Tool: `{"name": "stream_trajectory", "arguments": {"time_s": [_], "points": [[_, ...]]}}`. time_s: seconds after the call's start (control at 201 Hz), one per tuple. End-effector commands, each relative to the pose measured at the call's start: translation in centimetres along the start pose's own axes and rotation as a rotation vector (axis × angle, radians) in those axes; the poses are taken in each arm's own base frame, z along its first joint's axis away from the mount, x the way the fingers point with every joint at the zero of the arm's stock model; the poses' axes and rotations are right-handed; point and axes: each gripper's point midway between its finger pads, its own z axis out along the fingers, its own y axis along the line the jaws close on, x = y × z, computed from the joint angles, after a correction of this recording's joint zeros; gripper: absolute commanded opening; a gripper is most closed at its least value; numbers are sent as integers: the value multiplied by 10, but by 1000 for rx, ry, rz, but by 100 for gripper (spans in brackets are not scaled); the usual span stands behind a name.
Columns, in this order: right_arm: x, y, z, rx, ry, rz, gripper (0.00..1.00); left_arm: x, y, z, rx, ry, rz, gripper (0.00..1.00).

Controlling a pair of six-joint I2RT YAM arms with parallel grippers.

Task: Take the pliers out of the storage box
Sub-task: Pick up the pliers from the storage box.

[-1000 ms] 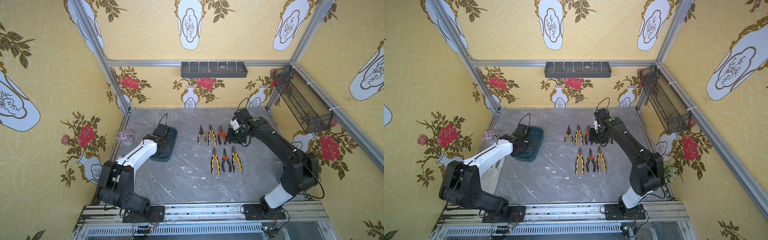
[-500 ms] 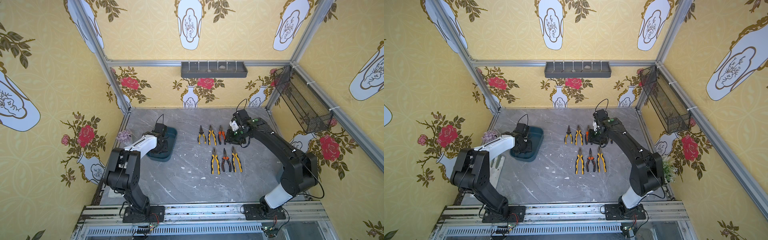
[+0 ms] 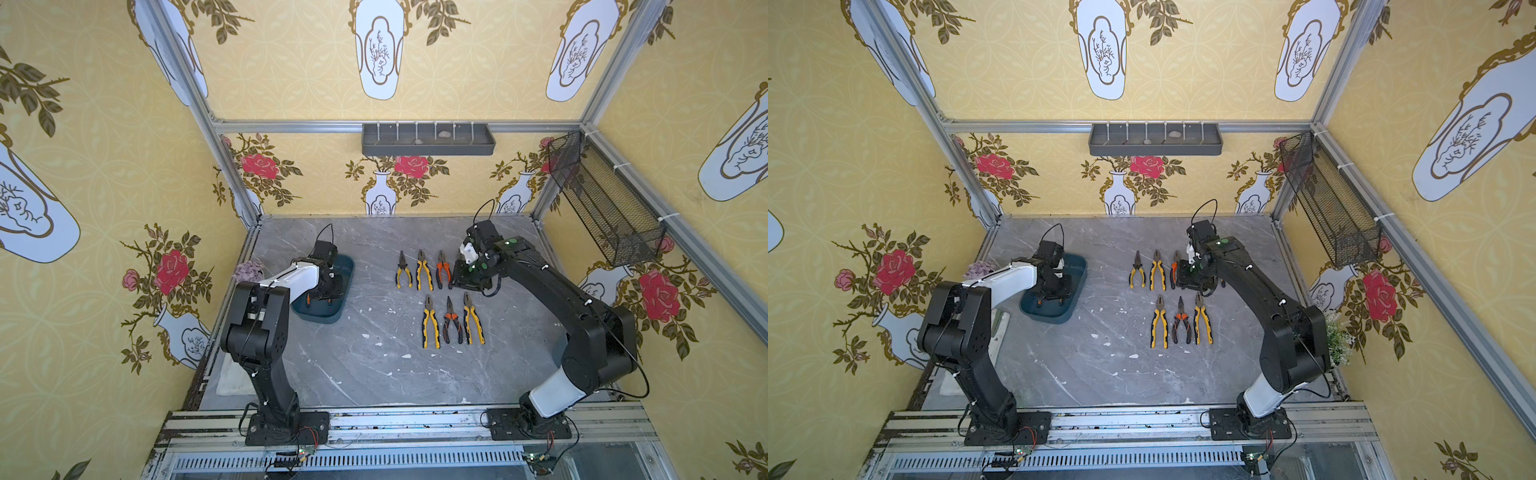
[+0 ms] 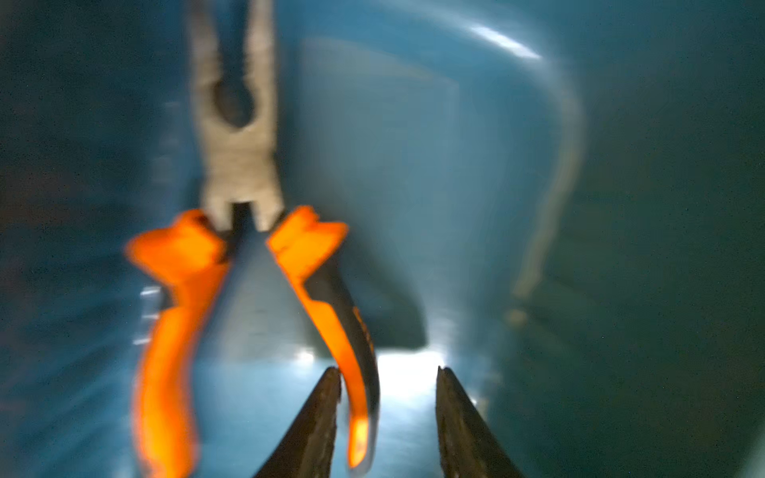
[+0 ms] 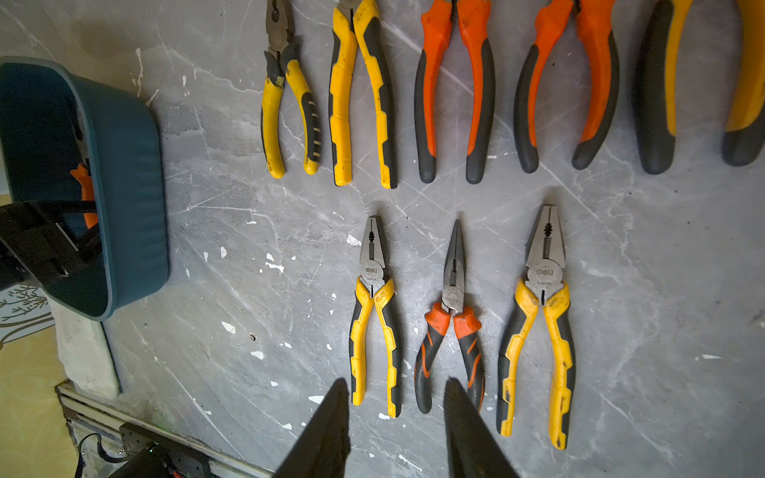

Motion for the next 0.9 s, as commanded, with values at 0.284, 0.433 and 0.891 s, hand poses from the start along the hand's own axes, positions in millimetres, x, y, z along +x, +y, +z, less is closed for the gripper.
{"name": "stream_trajectory", "arguments": {"time_s": [0.284,0.433,0.891], "points": [[-3,3,-3,-13,-21,-14,39,-6,15,-35,-93,-63,32,59],[-4,3,-3,-14,-22,-13,39,-4,43,-40,-176,-57,-17,59],[-6,3,-5,-11,-26,-17,39,13,70,-6,-200,20,-103,58]]}}
